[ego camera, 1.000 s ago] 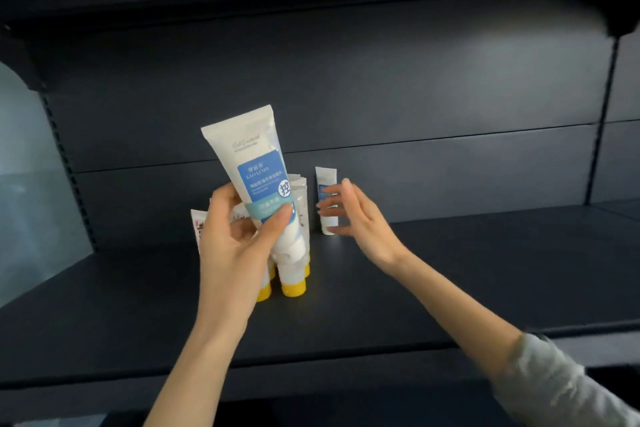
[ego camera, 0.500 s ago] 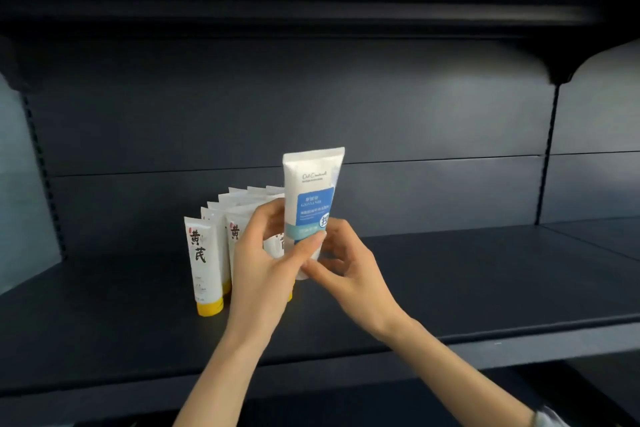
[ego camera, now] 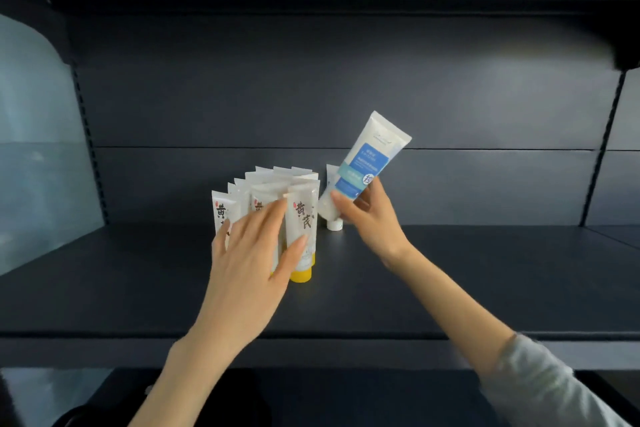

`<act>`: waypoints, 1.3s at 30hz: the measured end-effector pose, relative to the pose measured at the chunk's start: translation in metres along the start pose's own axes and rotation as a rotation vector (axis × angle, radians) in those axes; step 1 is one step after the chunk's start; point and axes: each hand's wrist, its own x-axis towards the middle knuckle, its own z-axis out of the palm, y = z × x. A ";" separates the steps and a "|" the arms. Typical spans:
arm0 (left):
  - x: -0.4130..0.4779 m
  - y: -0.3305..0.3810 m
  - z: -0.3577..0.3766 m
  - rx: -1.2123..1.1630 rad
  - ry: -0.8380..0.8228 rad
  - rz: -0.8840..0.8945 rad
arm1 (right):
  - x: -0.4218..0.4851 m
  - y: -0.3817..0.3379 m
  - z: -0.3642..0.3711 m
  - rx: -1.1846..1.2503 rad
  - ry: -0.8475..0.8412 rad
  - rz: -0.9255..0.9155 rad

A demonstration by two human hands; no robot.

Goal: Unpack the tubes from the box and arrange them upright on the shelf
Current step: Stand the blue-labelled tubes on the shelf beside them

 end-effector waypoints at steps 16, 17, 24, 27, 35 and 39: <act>-0.039 -0.029 0.011 0.505 -0.384 -0.118 | 0.090 0.145 -0.053 -0.536 0.228 0.555; -0.039 -0.031 0.012 0.519 -0.393 -0.125 | 0.092 0.150 -0.051 -0.529 0.238 0.557; -0.036 -0.037 0.021 0.573 -0.438 -0.161 | 0.107 0.171 -0.038 -0.561 0.231 0.508; -0.037 -0.038 0.027 0.560 -0.441 -0.165 | 0.110 0.175 -0.036 -0.561 0.235 0.505; -0.031 -0.047 0.029 0.488 -0.430 -0.163 | 0.113 0.173 -0.031 -0.568 0.211 0.508; -0.034 -0.054 0.024 0.456 -0.392 -0.162 | 0.109 0.165 -0.033 -0.584 0.178 0.528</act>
